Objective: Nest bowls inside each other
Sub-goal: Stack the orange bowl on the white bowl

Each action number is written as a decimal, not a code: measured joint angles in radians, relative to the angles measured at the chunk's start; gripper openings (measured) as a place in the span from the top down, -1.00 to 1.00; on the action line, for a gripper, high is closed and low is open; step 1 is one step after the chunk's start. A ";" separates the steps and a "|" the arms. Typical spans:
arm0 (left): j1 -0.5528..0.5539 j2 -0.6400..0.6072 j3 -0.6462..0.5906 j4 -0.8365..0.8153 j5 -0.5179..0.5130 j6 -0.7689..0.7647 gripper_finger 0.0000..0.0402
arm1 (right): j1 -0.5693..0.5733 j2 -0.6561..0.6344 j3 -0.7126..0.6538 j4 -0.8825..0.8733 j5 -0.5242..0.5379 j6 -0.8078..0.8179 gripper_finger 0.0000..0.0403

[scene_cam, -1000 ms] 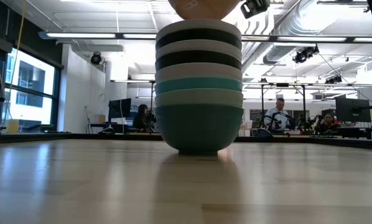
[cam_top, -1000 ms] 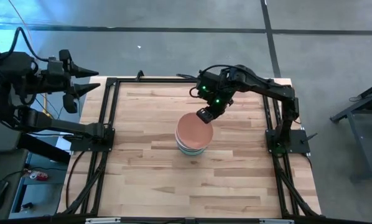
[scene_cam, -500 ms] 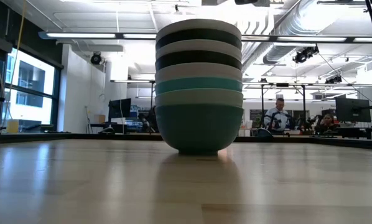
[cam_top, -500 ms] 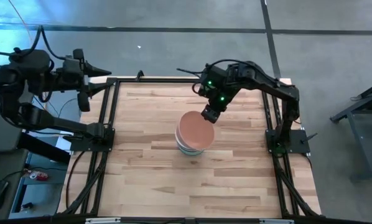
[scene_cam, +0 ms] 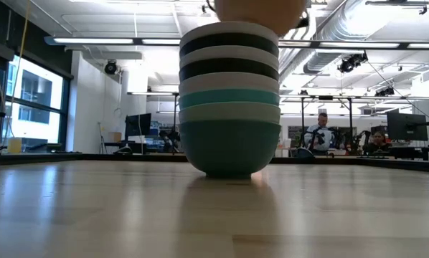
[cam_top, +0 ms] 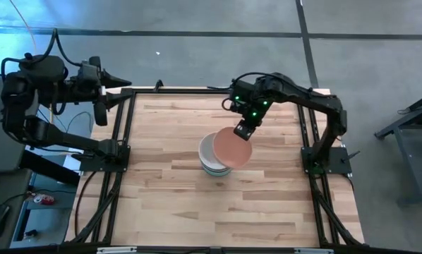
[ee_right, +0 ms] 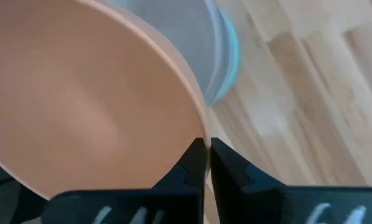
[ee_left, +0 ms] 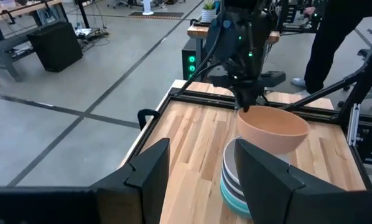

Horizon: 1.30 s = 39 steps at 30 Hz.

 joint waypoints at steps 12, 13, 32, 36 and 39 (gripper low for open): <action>0.000 0.027 0.000 0.010 -0.002 0.004 0.16 | -0.072 -0.073 -0.078 0.001 0.075 0.047 1.00; 0.000 0.032 0.000 0.010 -0.002 0.005 0.16 | -0.071 -0.068 -0.074 0.003 0.073 0.047 1.00; 0.000 0.071 0.000 0.001 -0.005 0.059 0.16 | 0.010 0.042 -0.041 0.053 0.032 0.106 1.00; 0.000 0.070 0.000 -0.021 -0.004 0.064 0.16 | 0.010 0.043 0.008 0.051 0.044 0.119 1.00; 0.000 0.070 0.000 -0.023 -0.004 0.075 0.16 | 0.011 0.061 0.061 0.041 0.064 0.136 1.00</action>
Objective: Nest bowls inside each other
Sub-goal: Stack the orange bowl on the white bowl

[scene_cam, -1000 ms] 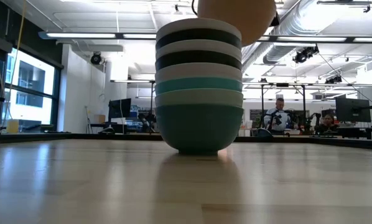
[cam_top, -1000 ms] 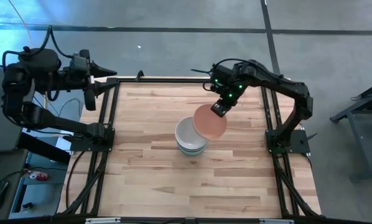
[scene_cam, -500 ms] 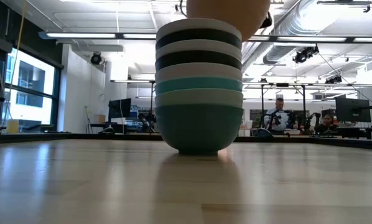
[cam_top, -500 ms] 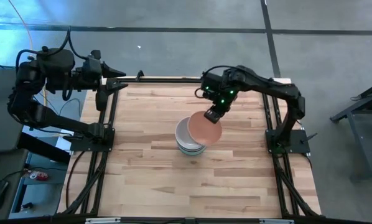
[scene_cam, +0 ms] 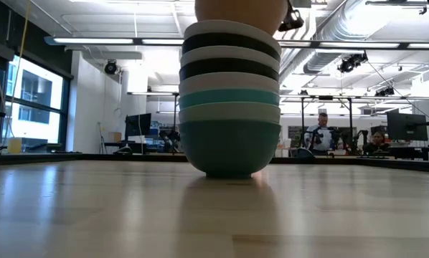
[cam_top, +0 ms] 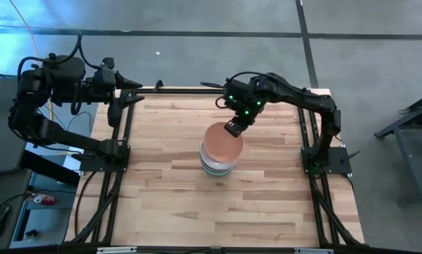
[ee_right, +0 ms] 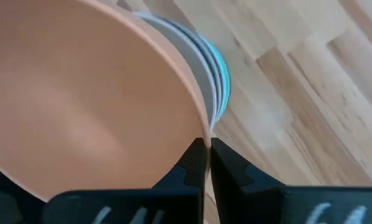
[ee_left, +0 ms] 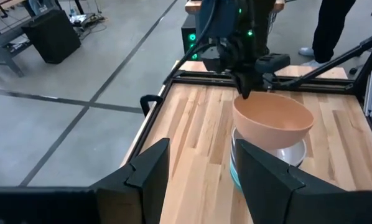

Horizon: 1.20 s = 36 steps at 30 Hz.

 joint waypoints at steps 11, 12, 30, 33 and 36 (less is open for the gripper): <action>0.000 -0.014 0.000 -0.036 0.005 -0.009 0.16 | 0.037 0.145 0.118 -0.041 -0.024 -0.068 1.00; 0.000 -0.018 0.000 -0.046 0.005 -0.015 0.16 | 0.036 0.144 0.109 -0.040 -0.024 -0.068 1.00; 0.000 -0.077 0.000 -0.075 0.005 -0.044 0.16 | 0.031 0.144 0.011 -0.038 0.032 -0.049 1.00; 0.000 -0.080 0.000 -0.075 0.005 -0.044 0.16 | 0.034 0.144 -0.021 -0.039 0.024 -0.050 1.00; 0.000 -0.081 0.000 -0.075 0.005 -0.036 0.16 | 0.034 0.144 -0.025 -0.039 0.023 -0.044 1.00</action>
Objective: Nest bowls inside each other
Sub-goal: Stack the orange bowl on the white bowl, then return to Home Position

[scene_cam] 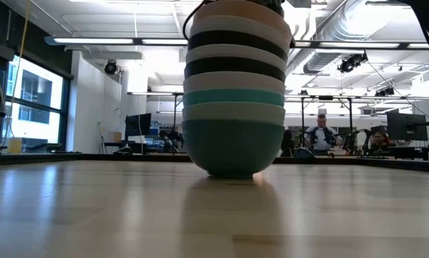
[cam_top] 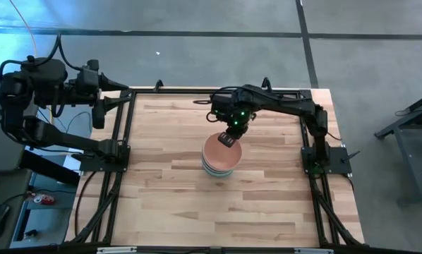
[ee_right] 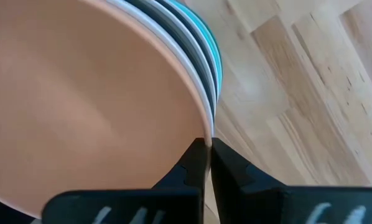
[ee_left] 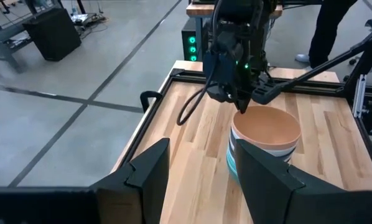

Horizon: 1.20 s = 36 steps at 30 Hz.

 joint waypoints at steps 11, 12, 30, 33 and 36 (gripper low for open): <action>0.000 0.001 0.000 0.000 -0.004 0.000 0.16 | 0.001 0.000 0.000 0.000 0.024 0.023 1.00; 0.000 0.001 0.000 0.000 -0.004 0.000 0.16 | 0.001 0.000 0.000 0.000 0.024 0.022 1.00; 0.000 0.001 0.000 0.000 -0.005 -0.019 0.16 | -0.002 -0.014 0.001 -0.004 -0.024 -0.020 0.84; 0.000 0.001 0.000 0.000 -0.005 -0.018 0.16 | -0.002 -0.016 0.001 -0.003 -0.028 -0.026 0.70; 0.000 0.001 0.000 0.000 -0.004 -0.018 0.16 | -0.002 -0.016 0.001 0.001 -0.046 -0.027 0.57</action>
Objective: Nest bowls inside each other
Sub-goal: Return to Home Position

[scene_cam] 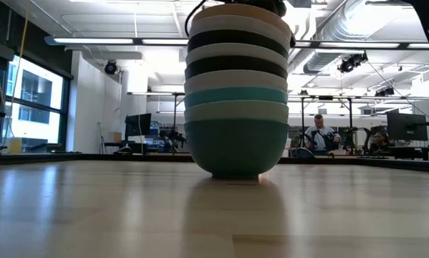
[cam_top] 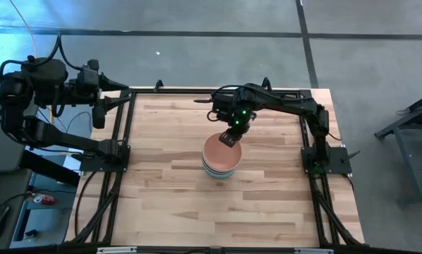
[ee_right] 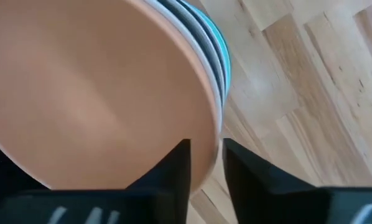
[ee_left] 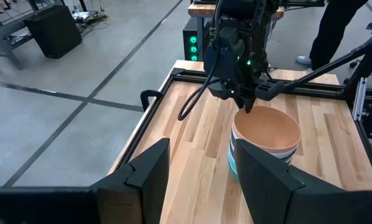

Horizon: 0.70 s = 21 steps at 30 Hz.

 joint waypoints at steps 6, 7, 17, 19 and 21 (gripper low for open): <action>0.000 0.000 0.000 0.000 0.000 0.000 0.16 | -0.001 0.001 0.033 0.006 -0.005 -0.011 0.41; 0.000 0.000 0.000 0.000 0.001 0.000 0.16 | -0.002 0.001 0.050 0.007 -0.004 -0.016 0.39; -0.001 -0.023 -0.249 0.152 0.151 -0.007 0.16 | 0.000 -0.074 0.222 0.148 0.020 -0.187 0.37; -0.002 -0.036 -0.327 0.284 0.225 0.000 0.16 | 0.003 -0.127 0.203 0.213 0.021 -0.239 0.37; -0.002 -0.050 -0.390 0.408 0.270 0.000 0.16 | 0.009 -0.171 0.197 0.238 0.026 -0.297 0.37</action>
